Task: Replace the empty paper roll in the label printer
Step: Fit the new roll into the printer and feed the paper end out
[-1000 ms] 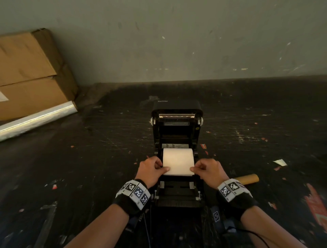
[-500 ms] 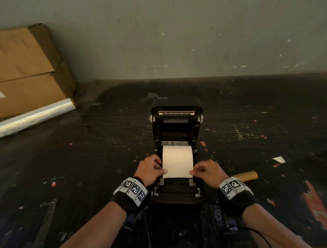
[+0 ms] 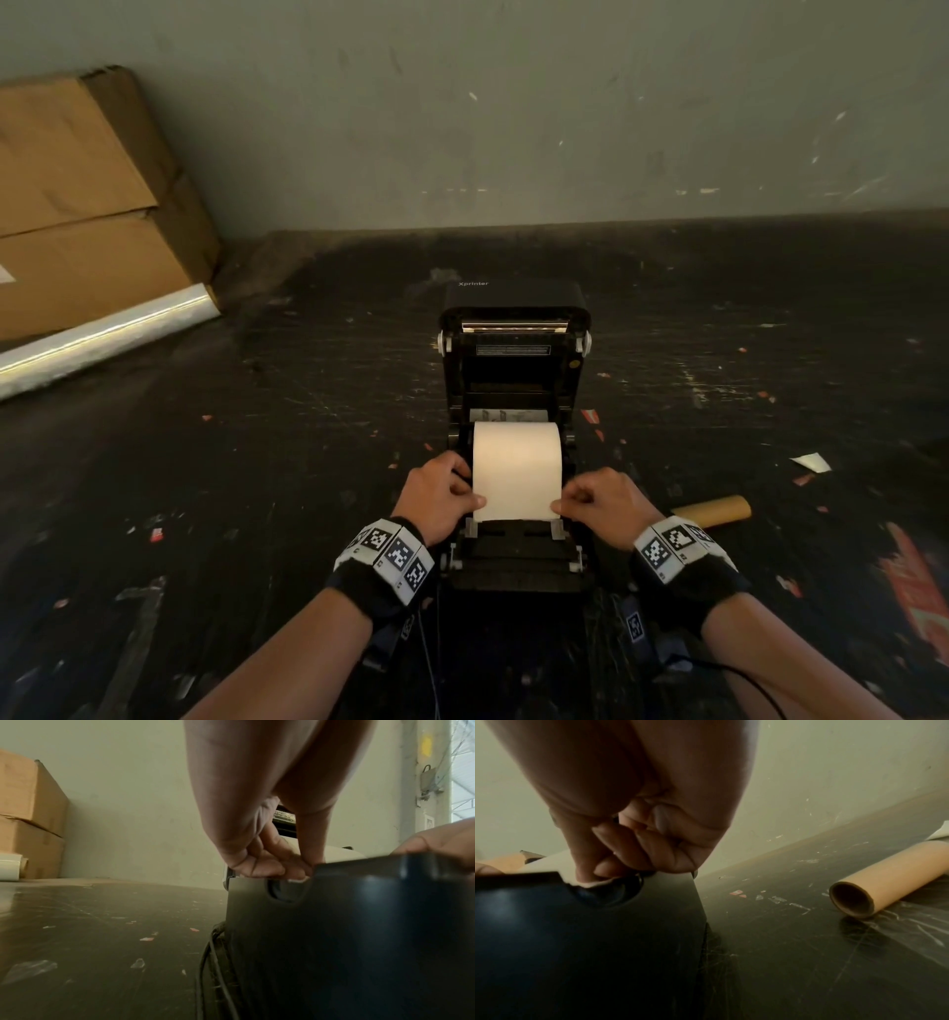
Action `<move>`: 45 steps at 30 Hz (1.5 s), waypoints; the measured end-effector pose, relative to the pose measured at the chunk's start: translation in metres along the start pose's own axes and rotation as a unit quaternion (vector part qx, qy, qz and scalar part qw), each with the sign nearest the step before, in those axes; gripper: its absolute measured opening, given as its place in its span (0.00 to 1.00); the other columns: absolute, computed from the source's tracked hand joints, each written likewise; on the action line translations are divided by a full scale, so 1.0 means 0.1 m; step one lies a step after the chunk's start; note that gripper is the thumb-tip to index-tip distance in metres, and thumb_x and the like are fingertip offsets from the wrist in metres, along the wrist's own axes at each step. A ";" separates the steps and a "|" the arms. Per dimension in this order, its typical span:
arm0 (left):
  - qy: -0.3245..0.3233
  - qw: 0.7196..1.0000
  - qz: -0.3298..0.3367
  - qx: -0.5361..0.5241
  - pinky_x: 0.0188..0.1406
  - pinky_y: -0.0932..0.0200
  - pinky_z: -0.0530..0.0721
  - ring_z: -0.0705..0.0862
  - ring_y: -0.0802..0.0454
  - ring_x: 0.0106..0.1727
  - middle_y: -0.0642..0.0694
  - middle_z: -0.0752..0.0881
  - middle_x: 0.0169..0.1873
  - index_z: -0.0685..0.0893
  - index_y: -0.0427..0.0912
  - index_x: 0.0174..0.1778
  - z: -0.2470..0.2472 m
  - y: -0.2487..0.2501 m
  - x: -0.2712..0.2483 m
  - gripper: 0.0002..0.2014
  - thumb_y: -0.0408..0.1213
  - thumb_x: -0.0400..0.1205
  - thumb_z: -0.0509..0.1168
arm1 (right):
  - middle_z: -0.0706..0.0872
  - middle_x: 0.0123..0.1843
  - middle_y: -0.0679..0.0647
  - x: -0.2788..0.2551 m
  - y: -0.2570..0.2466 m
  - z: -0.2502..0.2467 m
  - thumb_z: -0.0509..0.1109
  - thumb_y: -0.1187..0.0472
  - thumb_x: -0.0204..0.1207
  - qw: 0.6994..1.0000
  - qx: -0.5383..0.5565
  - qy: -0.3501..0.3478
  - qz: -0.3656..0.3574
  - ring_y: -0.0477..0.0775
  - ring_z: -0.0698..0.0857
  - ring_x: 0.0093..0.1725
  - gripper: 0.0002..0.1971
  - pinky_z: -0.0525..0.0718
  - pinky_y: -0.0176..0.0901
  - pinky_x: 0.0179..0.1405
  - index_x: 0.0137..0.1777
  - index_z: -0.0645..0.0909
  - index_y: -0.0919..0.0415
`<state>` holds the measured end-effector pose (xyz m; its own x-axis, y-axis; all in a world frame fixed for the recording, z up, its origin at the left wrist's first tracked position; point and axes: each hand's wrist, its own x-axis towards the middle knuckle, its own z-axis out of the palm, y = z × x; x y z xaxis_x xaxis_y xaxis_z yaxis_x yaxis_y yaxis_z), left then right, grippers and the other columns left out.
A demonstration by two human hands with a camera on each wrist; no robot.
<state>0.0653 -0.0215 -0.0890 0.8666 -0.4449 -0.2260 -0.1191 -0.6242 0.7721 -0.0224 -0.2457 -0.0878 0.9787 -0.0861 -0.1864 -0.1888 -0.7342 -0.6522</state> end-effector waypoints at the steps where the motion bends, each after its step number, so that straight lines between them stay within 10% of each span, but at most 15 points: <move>1: 0.001 1.000 -0.001 0.001 0.49 0.63 0.82 0.87 0.55 0.50 0.46 0.91 0.46 0.78 0.44 0.55 0.00 0.00 0.00 0.16 0.37 0.74 0.74 | 0.82 0.34 0.39 0.00 0.00 0.00 0.71 0.52 0.76 1.000 0.000 0.000 -0.002 0.33 0.80 0.35 0.08 0.73 0.23 0.32 0.45 0.87 0.55; 18: -0.046 0.999 -0.019 0.018 0.43 0.65 0.80 0.87 0.54 0.47 0.45 0.90 0.47 0.74 0.49 0.45 -0.06 0.02 0.05 0.15 0.36 0.73 0.76 | 0.82 0.35 0.41 0.00 -0.04 -0.02 0.70 0.53 0.77 0.999 -0.021 -0.040 -0.006 0.37 0.81 0.37 0.09 0.74 0.28 0.36 0.34 0.80 0.46; 25: -0.032 0.999 -0.036 0.005 0.46 0.62 0.82 0.87 0.53 0.49 0.44 0.90 0.48 0.76 0.45 0.53 -0.05 0.02 0.03 0.17 0.36 0.73 0.76 | 0.88 0.43 0.52 0.03 -0.07 -0.05 0.71 0.54 0.76 0.998 -0.043 -0.052 0.000 0.46 0.86 0.44 0.09 0.77 0.28 0.41 0.45 0.88 0.59; 35: -0.062 0.997 -0.050 0.007 0.52 0.57 0.85 0.88 0.51 0.50 0.45 0.89 0.47 0.76 0.42 0.57 -0.08 0.04 0.07 0.22 0.35 0.70 0.78 | 0.84 0.35 0.42 0.01 -0.05 -0.04 0.70 0.52 0.76 0.999 0.004 -0.053 0.004 0.40 0.82 0.38 0.09 0.75 0.30 0.39 0.34 0.82 0.46; 45: -0.067 0.996 -0.061 -0.012 0.47 0.62 0.82 0.87 0.51 0.49 0.44 0.89 0.47 0.75 0.41 0.57 -0.08 0.07 0.07 0.20 0.32 0.73 0.75 | 0.83 0.37 0.42 0.04 -0.06 -0.04 0.69 0.52 0.77 0.997 -0.012 -0.070 0.005 0.37 0.81 0.38 0.10 0.71 0.25 0.34 0.45 0.88 0.56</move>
<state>0.0741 -0.0234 -0.0803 0.8013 -0.4499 -0.3944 -0.0041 -0.6633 0.7483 -0.0170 -0.2443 -0.0814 0.9557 0.0002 -0.2944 -0.1948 -0.7494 -0.6328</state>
